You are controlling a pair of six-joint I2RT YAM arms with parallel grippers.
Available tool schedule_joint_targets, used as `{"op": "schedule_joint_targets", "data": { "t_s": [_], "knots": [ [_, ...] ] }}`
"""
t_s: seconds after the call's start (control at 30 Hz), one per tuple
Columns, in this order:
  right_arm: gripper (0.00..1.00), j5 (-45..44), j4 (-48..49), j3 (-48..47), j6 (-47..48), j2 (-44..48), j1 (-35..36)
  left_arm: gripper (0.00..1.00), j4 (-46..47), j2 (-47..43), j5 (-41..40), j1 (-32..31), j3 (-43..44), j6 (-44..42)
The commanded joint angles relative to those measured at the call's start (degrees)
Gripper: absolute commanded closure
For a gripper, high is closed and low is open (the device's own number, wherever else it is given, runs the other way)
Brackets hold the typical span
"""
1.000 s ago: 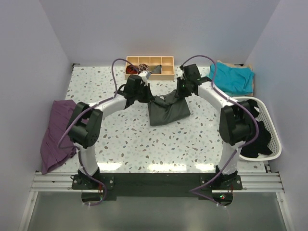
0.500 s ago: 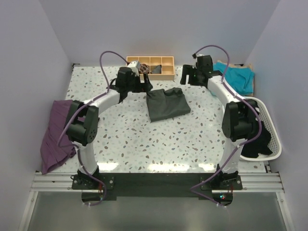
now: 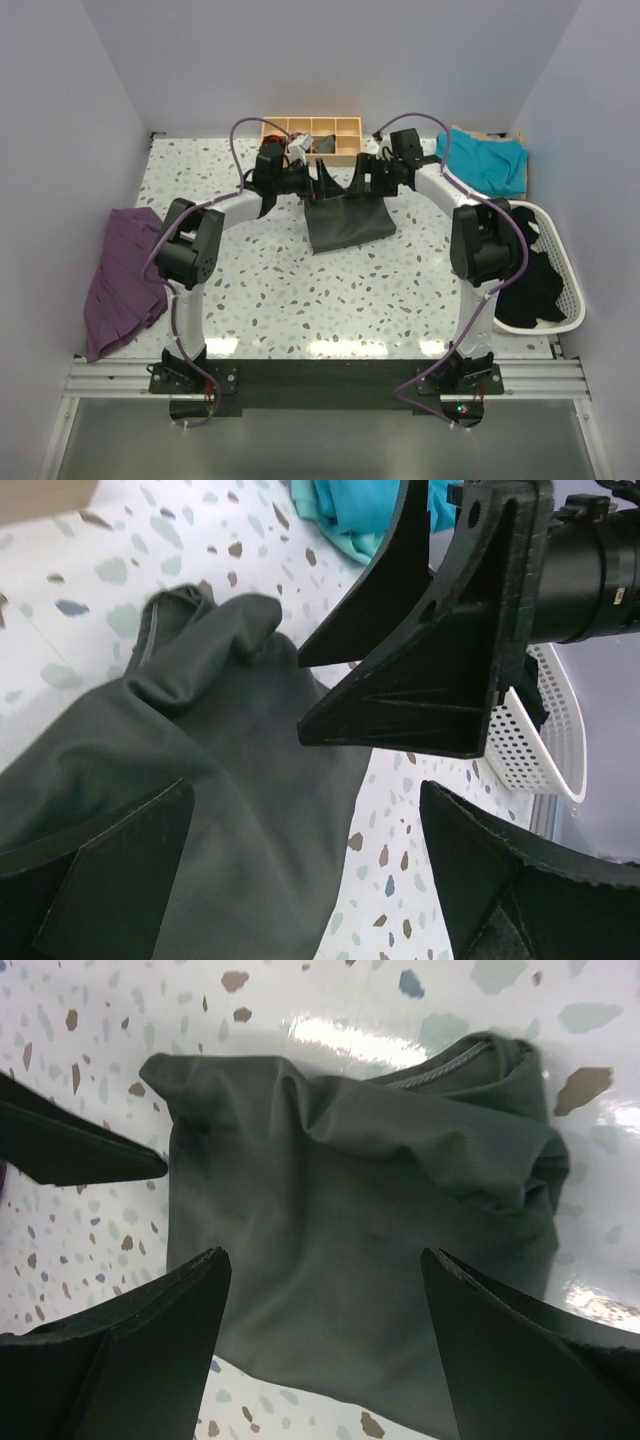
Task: Fold and stack the t-shirts
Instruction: Fold the long partially folded tshirt into a neat square, then smooth out wrinkles on the folded tshirt
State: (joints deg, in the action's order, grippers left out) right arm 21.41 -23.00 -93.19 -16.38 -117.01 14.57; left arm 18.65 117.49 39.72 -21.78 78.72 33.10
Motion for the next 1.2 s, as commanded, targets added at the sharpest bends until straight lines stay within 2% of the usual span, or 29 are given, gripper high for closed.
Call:
{"op": "schedule_joint_targets", "data": {
  "t_s": [0.0, 0.3, 0.67, 0.87, 1.17],
  "knots": [
    [0.19, 4.96, -0.64, -1.47, -1.02, -2.69, -0.07, 0.0, 6.92, 3.08, 5.19, 0.25, 0.12, 4.6],
    [0.18, 1.8, 2.61, -6.21, 0.82, -9.28, -0.15, 0.0, 5.78, 7.13, -0.96, 0.42, 2.57, -0.65],
    [0.18, -4.97, -1.77, -19.38, 3.99, -18.77, -0.33, 0.0, -8.72, 8.89, -18.88, 1.47, 3.72, -11.04],
    [0.17, -7.52, -1.61, -23.09, 3.91, -21.24, -1.38, 0.0, -11.18, 9.51, -22.14, 2.18, 4.07, -12.53],
    [0.17, -11.73, 4.71, -20.99, 2.5, -20.28, -4.72, 0.0, -9.52, 8.9, -21.27, 2.18, 3.29, -13.33]
  ]
}}
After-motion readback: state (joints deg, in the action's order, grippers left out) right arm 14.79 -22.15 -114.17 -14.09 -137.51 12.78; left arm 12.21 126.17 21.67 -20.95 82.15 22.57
